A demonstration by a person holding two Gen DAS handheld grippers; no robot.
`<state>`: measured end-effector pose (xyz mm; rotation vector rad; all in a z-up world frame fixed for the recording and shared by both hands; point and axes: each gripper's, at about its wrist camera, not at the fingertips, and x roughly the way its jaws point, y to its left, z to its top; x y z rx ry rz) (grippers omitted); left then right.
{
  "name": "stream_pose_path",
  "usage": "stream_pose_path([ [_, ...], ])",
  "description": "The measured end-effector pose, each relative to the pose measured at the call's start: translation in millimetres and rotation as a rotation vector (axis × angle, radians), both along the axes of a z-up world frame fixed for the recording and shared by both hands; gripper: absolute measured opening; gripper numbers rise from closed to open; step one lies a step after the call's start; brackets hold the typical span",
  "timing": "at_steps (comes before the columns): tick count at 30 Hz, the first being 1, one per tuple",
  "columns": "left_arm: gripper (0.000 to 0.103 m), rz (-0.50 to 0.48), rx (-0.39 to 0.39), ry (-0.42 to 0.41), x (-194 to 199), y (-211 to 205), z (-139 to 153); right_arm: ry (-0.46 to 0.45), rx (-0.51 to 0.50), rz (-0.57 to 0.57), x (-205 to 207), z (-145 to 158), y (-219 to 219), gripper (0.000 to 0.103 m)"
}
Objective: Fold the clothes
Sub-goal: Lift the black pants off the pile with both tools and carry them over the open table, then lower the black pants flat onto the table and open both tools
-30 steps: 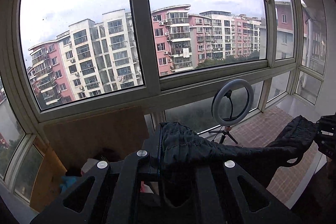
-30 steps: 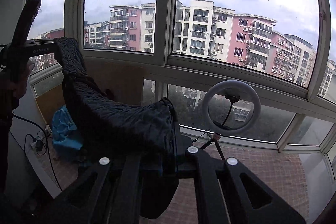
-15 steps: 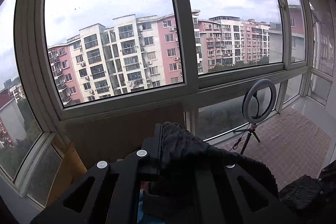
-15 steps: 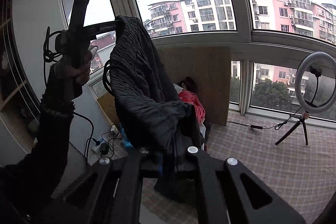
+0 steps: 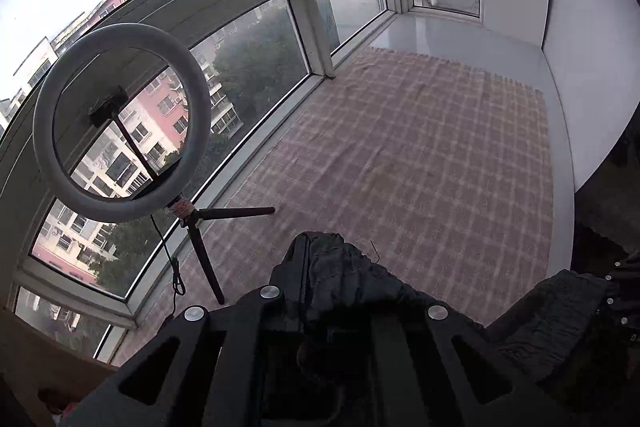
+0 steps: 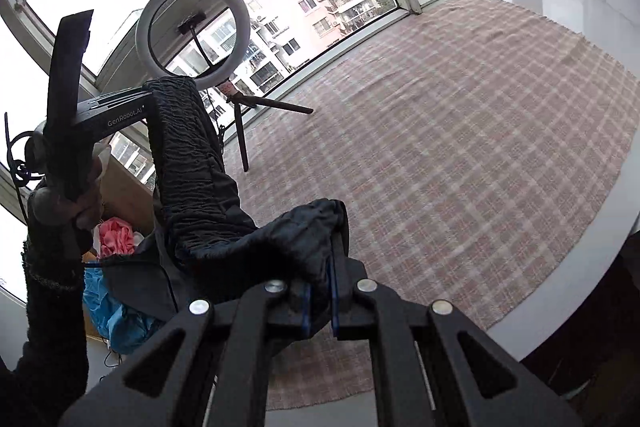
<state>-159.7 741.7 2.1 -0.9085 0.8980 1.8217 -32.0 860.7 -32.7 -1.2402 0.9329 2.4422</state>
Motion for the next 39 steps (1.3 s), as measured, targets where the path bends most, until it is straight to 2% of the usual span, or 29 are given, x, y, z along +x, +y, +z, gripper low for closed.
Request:
stream_pose_path([
  [1,0.013,-0.022,-0.058,-0.038,7,36,-19,-0.067,0.004,-0.067,8,-15,28,0.007],
  [3,0.015,-0.059,-0.135,-0.058,22,78,-47,-0.208,-0.008,-0.159,18,-45,68,0.01],
  [5,0.021,-0.094,-0.175,-0.069,31,89,-61,-0.28,-0.049,-0.153,21,-72,95,0.01],
  [7,0.032,-0.128,-0.209,-0.07,34,86,-68,-0.308,-0.06,-0.156,25,-86,112,0.016],
  [8,0.033,-0.139,-0.225,-0.063,31,79,-69,-0.314,-0.042,-0.155,26,-86,117,0.02],
  [11,0.042,-0.119,-0.264,-0.105,12,51,-72,-0.288,0.037,-0.144,21,-77,126,0.024],
  [13,0.042,-0.11,-0.282,-0.103,9,44,-75,-0.205,0.068,-0.031,-1,-61,108,0.024],
  [15,0.042,-0.101,-0.289,-0.106,7,47,-78,-0.097,0.09,0.119,-31,-40,80,0.043],
  [16,0.042,-0.098,-0.288,-0.119,7,50,-79,-0.063,0.116,0.19,-46,-32,65,0.066],
  [17,0.042,-0.099,-0.278,-0.136,6,54,-82,-0.057,0.164,0.255,-62,-28,46,0.072],
  [20,0.042,-0.103,-0.258,-0.145,4,61,-81,-0.094,0.262,0.366,-98,-35,11,0.073],
  [24,0.041,-0.092,-0.234,-0.145,0,61,-70,-0.112,0.226,0.367,-121,-59,18,0.073],
  [27,0.041,-0.07,-0.189,-0.152,-11,47,-55,-0.164,0.188,0.35,-134,-84,30,0.073],
  [29,0.041,-0.034,-0.134,-0.164,-26,18,-40,-0.175,0.169,0.37,-141,-95,31,0.073],
  [31,0.042,0.043,-0.089,-0.18,-48,-26,-32,-0.213,0.22,0.408,-149,-107,23,0.073],
  [34,0.041,0.193,-0.06,-0.162,-75,-124,-26,-0.293,0.32,0.481,-162,-129,11,0.073],
  [35,0.041,0.257,-0.06,-0.153,-83,-162,-27,-0.318,0.339,0.504,-167,-138,10,0.07],
  [36,0.041,0.323,-0.063,-0.145,-86,-201,-29,-0.336,0.346,0.517,-171,-144,13,0.06],
  [37,0.041,0.391,-0.068,-0.137,-89,-241,-31,-0.348,0.338,0.524,-175,-147,20,0.023],
  [38,0.041,0.458,-0.072,-0.129,-91,-281,-34,-0.348,0.322,0.503,-178,-147,32,0.013],
  [39,0.041,0.517,-0.083,-0.129,-87,-316,-39,-0.341,0.307,0.421,-180,-141,55,0.013],
])
